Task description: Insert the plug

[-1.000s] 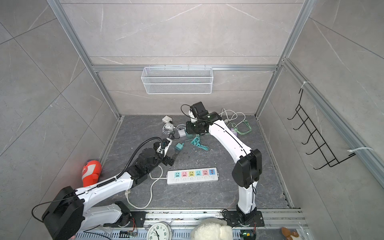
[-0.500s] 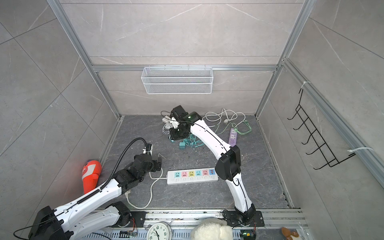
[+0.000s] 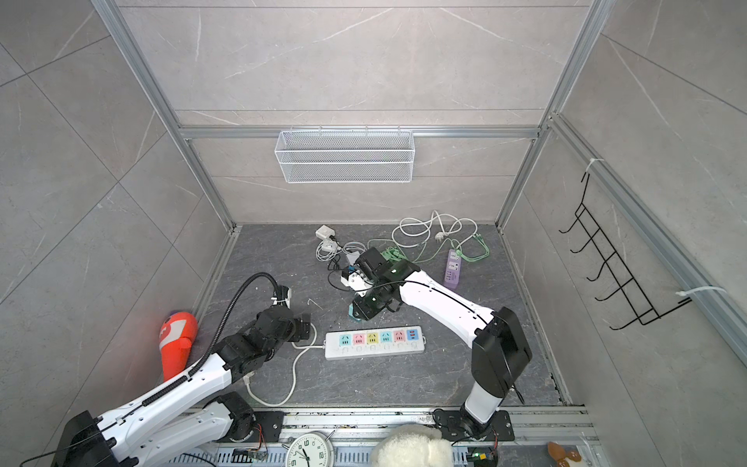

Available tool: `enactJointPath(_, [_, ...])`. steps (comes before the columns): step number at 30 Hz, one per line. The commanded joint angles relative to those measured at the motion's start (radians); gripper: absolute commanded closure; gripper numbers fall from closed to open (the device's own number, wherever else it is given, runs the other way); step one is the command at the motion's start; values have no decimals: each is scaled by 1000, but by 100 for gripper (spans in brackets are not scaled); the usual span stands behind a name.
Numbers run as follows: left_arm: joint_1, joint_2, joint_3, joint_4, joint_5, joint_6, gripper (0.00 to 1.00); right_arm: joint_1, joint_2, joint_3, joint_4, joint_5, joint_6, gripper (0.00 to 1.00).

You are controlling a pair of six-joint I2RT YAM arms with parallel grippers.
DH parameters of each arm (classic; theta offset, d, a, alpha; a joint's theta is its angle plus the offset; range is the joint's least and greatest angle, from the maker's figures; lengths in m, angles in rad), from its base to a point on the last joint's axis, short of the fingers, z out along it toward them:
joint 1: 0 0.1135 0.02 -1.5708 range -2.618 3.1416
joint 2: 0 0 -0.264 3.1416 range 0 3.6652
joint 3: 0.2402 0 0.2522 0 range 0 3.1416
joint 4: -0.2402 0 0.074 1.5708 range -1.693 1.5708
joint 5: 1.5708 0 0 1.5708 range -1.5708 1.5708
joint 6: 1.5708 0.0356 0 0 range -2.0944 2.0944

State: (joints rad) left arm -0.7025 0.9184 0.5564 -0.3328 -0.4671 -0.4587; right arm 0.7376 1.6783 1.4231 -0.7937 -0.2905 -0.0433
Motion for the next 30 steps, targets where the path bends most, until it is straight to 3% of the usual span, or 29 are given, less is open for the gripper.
enactJointPath(1, [0,-6,1,-82,19,-107,0,32,15,-50,107,53,-65,82])
enactJointPath(11, [-1,-38,-43,-184,228,-271,1,116,-36,-166,249,107,-124,81])
enactJointPath(16, [-17,-1,-61,-256,340,-370,12,128,-37,-191,222,109,-115,82])
enactJointPath(23, [-126,44,-64,-301,307,-497,23,144,-77,-227,211,104,-98,82])
enactJointPath(30, [-131,155,-102,-184,320,-554,41,149,-77,-244,211,120,-90,81])
